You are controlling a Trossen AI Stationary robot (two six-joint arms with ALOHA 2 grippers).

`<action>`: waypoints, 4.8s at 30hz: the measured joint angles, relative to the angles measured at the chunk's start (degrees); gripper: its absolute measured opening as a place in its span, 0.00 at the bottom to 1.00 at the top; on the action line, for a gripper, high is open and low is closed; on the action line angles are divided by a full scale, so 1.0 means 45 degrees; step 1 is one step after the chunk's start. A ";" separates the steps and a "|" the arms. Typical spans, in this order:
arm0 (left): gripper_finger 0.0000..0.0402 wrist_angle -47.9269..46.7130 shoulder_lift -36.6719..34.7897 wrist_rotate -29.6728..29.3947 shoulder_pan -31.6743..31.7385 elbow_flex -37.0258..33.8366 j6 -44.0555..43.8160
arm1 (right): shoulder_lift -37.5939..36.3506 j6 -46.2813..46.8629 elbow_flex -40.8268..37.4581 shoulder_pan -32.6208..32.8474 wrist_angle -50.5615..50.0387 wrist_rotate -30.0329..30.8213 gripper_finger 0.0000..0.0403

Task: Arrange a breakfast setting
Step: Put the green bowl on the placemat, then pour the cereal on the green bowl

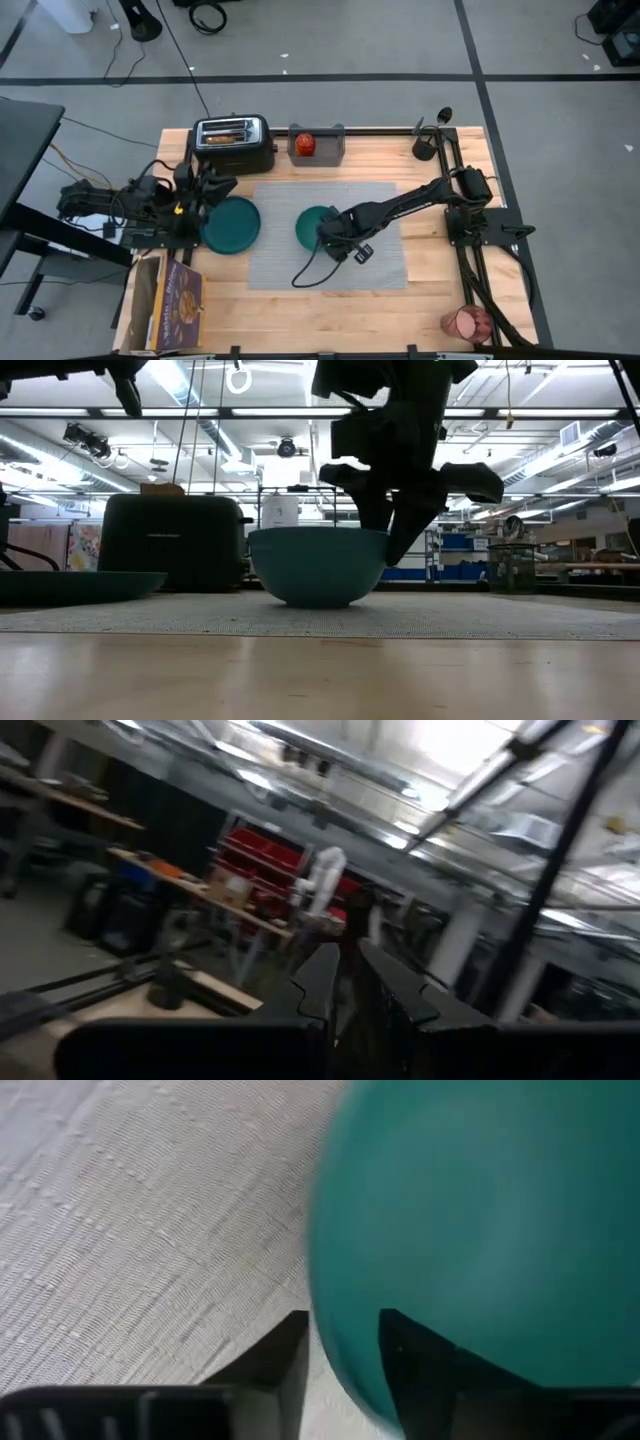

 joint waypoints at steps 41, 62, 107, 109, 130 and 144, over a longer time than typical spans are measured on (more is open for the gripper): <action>0.01 -1.6612 1.1490 0.2658 -0.4887 1.9003 -0.9899 | -0.6441 0.9134 0.0185 0.0852 -0.2835 0.1319 0.66; 0.12 -2.4545 1.4200 0.2517 -0.9679 2.2609 -2.3127 | -0.8744 0.6924 -0.2655 0.0672 -0.1817 0.0811 0.76; 0.40 -2.4996 1.2495 0.7861 -1.0022 1.9275 -2.4914 | -0.8857 0.7491 -0.4085 -0.1380 0.1218 -0.0357 0.76; 0.42 -2.5005 1.2495 0.8519 -1.0001 1.8743 -2.4916 | -0.8857 0.7266 -0.4085 -0.1485 0.1218 -0.0478 0.76; 0.22 -2.4282 1.2466 0.8562 -0.9282 1.5823 -2.4639 | -0.8847 0.4742 -0.4085 -0.0764 0.2706 -0.1471 0.76; 0.01 -2.3858 1.2660 0.8451 -0.9311 1.7334 -2.4070 | -0.8857 0.5679 -0.4085 -0.0450 0.3888 -0.1484 0.78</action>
